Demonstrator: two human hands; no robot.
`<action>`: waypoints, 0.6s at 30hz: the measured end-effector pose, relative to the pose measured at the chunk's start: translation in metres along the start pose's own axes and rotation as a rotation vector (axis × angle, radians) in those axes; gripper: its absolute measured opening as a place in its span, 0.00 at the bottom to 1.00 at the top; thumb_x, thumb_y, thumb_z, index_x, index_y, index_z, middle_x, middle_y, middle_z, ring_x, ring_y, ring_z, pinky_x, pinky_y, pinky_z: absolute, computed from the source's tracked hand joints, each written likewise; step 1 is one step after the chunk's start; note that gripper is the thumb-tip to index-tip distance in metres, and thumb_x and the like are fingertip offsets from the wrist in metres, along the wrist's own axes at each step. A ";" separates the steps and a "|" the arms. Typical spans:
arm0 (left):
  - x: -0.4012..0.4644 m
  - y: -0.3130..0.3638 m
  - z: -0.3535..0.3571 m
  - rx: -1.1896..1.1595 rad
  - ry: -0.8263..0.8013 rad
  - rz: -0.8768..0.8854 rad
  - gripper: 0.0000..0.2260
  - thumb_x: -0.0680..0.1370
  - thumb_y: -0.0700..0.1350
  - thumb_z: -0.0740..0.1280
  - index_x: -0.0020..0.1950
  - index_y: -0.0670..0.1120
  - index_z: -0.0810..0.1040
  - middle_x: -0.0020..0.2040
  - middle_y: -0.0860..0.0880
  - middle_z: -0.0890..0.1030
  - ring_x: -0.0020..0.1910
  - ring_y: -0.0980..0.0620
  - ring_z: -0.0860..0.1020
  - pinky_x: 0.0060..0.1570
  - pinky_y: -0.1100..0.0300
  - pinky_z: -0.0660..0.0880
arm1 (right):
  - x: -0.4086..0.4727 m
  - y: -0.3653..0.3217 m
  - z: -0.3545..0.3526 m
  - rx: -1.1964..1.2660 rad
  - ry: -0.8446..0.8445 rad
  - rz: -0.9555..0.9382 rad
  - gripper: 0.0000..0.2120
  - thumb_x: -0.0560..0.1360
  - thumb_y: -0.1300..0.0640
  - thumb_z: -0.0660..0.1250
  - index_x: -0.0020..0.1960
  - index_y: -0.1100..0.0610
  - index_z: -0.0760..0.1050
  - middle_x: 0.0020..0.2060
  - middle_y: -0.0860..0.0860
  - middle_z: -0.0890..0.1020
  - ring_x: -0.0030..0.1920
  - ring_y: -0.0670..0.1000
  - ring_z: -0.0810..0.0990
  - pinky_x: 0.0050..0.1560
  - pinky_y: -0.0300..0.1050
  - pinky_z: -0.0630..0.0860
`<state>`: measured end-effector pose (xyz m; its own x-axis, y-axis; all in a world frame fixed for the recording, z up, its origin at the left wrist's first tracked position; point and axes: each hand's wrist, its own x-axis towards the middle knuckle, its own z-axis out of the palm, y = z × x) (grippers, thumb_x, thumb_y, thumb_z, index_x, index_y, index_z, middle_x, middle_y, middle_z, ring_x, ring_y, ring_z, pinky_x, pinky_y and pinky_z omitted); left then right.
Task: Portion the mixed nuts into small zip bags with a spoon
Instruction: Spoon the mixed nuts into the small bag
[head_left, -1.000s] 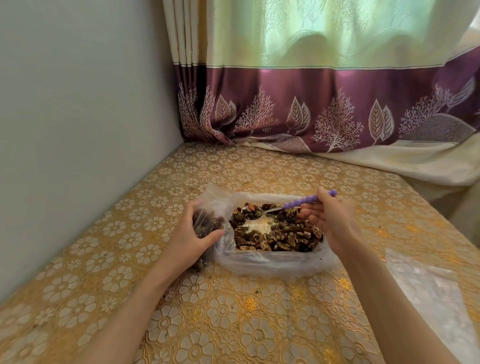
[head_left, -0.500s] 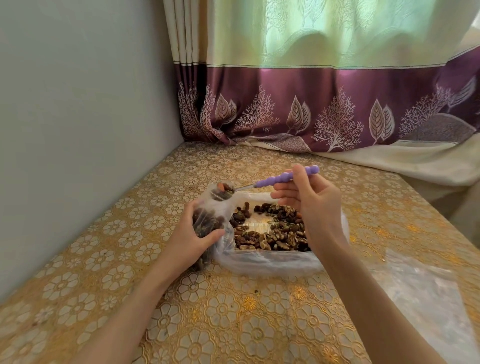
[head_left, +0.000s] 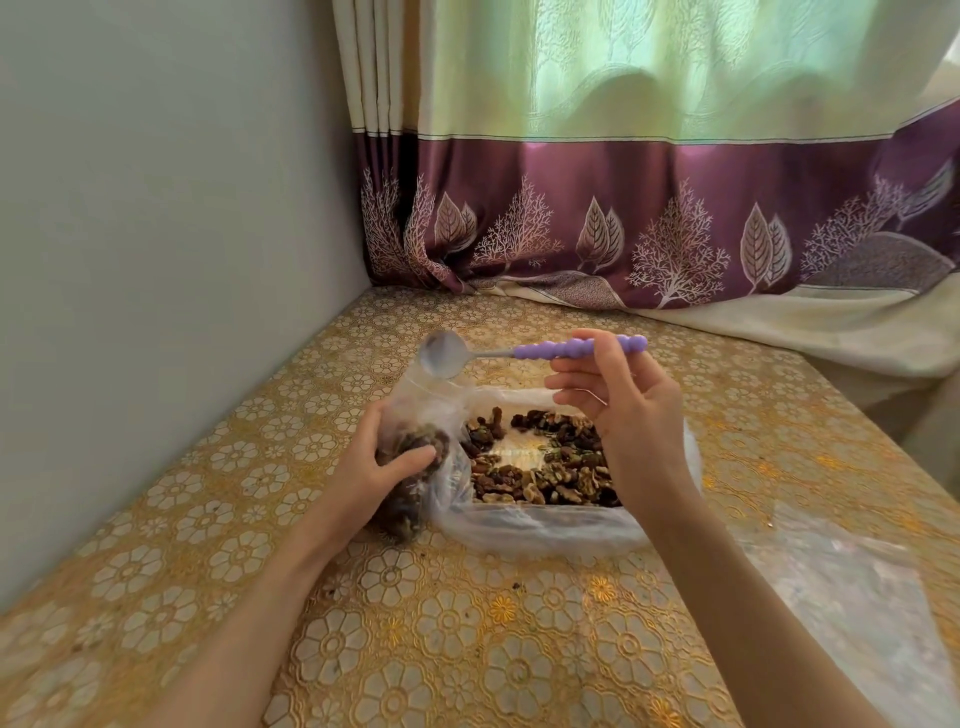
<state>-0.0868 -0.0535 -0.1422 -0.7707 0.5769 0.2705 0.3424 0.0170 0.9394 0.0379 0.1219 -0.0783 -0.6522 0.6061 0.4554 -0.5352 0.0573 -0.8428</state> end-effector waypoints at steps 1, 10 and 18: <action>0.000 0.000 -0.002 -0.011 -0.022 0.001 0.22 0.66 0.52 0.70 0.58 0.57 0.69 0.53 0.57 0.78 0.48 0.65 0.78 0.41 0.72 0.74 | 0.002 0.001 -0.002 0.024 0.042 0.030 0.11 0.80 0.57 0.59 0.49 0.61 0.78 0.36 0.55 0.83 0.37 0.50 0.82 0.37 0.39 0.79; -0.001 0.000 -0.019 0.049 -0.229 -0.140 0.31 0.59 0.61 0.68 0.61 0.63 0.65 0.58 0.58 0.75 0.52 0.63 0.77 0.46 0.65 0.74 | 0.018 0.016 -0.047 -0.215 0.188 0.164 0.14 0.80 0.54 0.59 0.40 0.58 0.76 0.26 0.47 0.82 0.28 0.43 0.77 0.30 0.33 0.75; 0.002 -0.004 -0.033 0.073 -0.249 -0.205 0.24 0.68 0.46 0.74 0.57 0.66 0.70 0.56 0.57 0.77 0.53 0.58 0.77 0.47 0.62 0.75 | 0.024 0.023 -0.060 -0.427 0.148 0.221 0.15 0.80 0.56 0.60 0.37 0.59 0.77 0.22 0.47 0.79 0.23 0.40 0.73 0.25 0.31 0.71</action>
<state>-0.1071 -0.0799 -0.1381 -0.6753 0.7375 0.0090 0.2381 0.2065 0.9490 0.0424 0.1857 -0.1044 -0.6257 0.7445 0.2329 -0.1050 0.2155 -0.9708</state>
